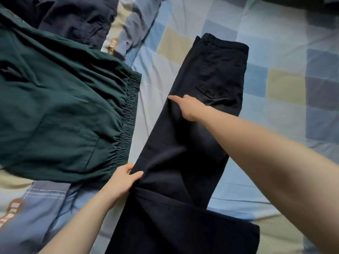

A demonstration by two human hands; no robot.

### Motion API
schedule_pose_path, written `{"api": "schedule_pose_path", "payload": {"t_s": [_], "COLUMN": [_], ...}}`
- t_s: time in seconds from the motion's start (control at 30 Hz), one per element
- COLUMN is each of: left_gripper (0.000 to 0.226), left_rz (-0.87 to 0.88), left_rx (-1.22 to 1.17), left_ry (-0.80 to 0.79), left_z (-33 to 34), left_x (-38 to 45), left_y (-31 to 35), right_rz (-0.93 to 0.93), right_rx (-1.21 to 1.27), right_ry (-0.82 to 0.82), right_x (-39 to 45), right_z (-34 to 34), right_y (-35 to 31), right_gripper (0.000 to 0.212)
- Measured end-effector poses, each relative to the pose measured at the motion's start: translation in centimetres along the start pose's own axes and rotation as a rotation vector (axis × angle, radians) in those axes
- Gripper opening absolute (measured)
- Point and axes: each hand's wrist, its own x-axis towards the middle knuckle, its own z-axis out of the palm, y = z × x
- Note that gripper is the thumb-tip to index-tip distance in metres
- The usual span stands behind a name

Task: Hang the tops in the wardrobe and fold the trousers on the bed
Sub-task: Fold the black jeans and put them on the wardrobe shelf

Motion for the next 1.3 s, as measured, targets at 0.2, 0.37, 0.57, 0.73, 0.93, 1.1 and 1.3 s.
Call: {"api": "schedule_pose_path", "payload": {"t_s": [0.2, 0.37, 0.57, 0.73, 0.93, 1.1, 1.3], "left_gripper": [0.024, 0.025, 0.023, 0.015, 0.045, 0.059, 0.072], "left_rz": [0.047, 0.022, -0.018, -0.119, -0.126, -0.119, -0.121], "left_rx": [-0.002, 0.06, 0.043, -0.112, -0.174, -0.083, -0.036], "left_ry": [-0.165, -0.118, 0.013, 0.088, 0.059, -0.018, -0.06], "left_z": [0.0, -0.4, 0.0, 1.0, 2.2, 1.9, 1.1], "left_x": [-1.0, -1.0, -1.1, -1.8, -3.2, -3.4, -4.2], "left_y": [-1.1, -2.1, -3.2, -3.5, -3.8, -4.4, -5.4], "right_rz": [-0.038, -0.201, -0.071, 0.514, 0.813, 0.755, 1.011], "right_rx": [-0.093, -0.212, 0.231, 0.428, 1.209, 1.364, 1.45], "right_ry": [-0.021, 0.201, 0.31, 0.674, 0.076, 0.235, 0.459], "right_x": [1.1, 0.6, -3.4, -11.0, -13.9, -13.6, -18.8], "right_z": [-0.7, 0.1, 1.0, 3.2, 4.4, 5.1, 9.6], "right_y": [-0.8, -2.2, -0.6, 8.3, 9.9, 8.3, 12.3], "right_gripper": [0.054, 0.023, 0.068, 0.028, 0.044, 0.01, 0.022]}}
